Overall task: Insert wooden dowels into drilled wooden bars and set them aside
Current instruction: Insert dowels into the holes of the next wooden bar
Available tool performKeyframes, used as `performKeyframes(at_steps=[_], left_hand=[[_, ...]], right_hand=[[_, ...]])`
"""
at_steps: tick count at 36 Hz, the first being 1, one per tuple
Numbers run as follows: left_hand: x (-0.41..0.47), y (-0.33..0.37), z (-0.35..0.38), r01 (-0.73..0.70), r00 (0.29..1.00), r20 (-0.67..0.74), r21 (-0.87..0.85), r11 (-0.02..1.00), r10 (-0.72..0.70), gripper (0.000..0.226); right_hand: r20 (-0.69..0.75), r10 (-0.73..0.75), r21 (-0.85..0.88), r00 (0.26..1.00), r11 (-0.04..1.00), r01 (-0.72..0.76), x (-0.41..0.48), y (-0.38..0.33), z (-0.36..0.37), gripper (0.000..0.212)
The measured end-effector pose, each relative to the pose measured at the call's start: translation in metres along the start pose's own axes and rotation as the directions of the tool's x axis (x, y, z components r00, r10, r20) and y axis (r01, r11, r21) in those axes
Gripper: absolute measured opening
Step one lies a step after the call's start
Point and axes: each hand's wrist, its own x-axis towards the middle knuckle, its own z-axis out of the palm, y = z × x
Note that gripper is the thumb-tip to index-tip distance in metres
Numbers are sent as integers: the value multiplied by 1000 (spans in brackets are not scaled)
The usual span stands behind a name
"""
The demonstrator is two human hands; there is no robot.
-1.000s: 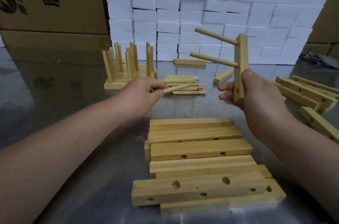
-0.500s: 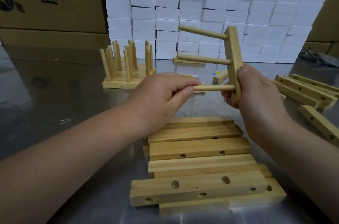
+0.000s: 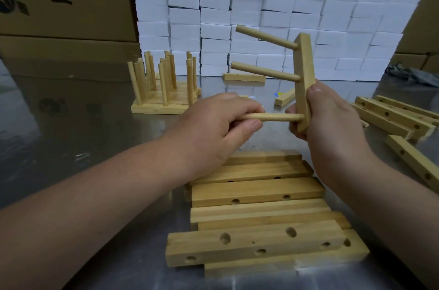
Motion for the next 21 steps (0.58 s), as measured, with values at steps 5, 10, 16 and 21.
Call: performKeyframes(at_steps=[5, 10, 16, 21], left_hand=[[2, 3, -1, -28, 999, -22, 62, 998, 30, 32], [2, 5, -2, -77, 996, -38, 107, 991, 82, 31], [2, 5, -2, -45, 998, -43, 75, 996, 48, 31], [1, 8, -1, 20, 999, -41, 0, 1000, -20, 31]], right_hand=[[19, -36, -10, 999, 999, 36, -4, -1, 2, 28], [22, -78, -3, 997, 997, 78, -6, -4, 2, 34], [48, -116, 13, 992, 993, 115, -10, -3, 1, 41], [65, -130, 18, 989, 991, 129, -12, -5, 0, 41]])
